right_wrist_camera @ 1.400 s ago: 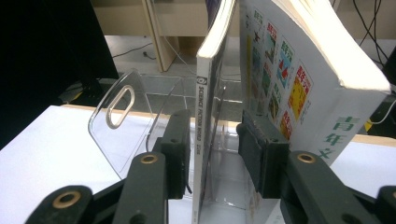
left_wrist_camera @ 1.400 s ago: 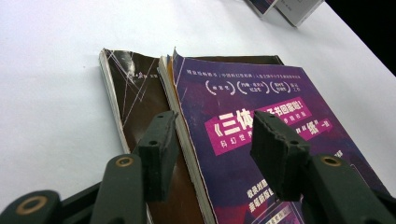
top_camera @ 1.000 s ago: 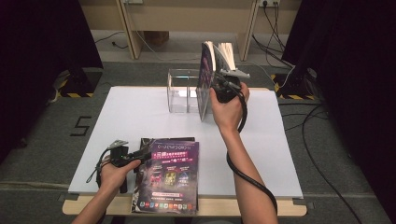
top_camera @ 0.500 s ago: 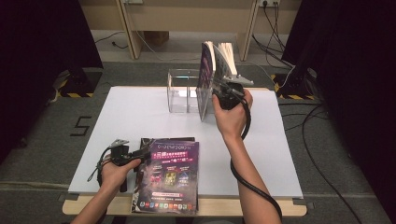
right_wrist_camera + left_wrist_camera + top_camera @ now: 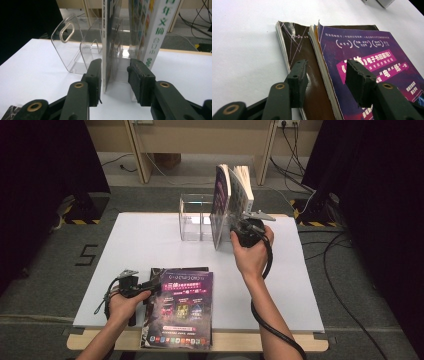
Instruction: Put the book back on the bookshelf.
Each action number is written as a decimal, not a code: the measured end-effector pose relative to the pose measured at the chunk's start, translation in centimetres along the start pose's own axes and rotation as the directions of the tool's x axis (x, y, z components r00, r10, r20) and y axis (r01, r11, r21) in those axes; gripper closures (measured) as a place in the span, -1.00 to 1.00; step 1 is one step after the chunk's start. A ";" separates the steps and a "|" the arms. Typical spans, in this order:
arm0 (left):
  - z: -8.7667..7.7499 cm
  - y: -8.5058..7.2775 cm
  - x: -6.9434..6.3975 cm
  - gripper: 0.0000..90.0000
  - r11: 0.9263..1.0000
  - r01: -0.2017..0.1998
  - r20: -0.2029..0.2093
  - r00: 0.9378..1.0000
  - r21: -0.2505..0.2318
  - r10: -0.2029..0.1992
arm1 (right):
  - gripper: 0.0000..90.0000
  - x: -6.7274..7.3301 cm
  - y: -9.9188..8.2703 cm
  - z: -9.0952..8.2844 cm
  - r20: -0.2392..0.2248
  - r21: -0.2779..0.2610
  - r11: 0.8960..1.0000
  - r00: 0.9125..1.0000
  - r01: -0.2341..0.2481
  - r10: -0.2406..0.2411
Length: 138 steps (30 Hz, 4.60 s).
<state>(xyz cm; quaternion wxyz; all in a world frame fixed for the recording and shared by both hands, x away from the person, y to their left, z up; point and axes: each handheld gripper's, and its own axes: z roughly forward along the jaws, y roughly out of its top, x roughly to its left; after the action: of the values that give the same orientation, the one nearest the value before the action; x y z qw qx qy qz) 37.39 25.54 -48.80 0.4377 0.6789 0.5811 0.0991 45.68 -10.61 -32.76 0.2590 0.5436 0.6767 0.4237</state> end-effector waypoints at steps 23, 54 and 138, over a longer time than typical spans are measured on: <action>0.3 -0.2 -0.2 0.21 1.000 -0.007 0.002 1.000 0.014 0.007 | 0.39 -0.9 -5.3 -0.3 -0.032 0.099 0.995 0.999 -0.029 0.032; 0.6 -0.6 -0.8 0.26 1.000 -0.008 0.027 1.000 0.027 0.008 | 0.34 2.9 -13.8 3.5 -0.161 0.358 0.933 0.986 0.017 0.044; 2.6 -0.1 -5.3 0.81 0.997 0.033 0.159 0.986 0.066 -0.043 | 0.14 1.5 -14.4 5.4 -0.223 0.441 0.895 0.959 -0.062 0.176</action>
<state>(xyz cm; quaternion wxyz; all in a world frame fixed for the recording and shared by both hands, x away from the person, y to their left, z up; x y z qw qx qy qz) 37.35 19.61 -48.46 0.4631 0.6868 0.5599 0.0176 42.26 -8.32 -47.64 0.0162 0.5682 0.7463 0.3464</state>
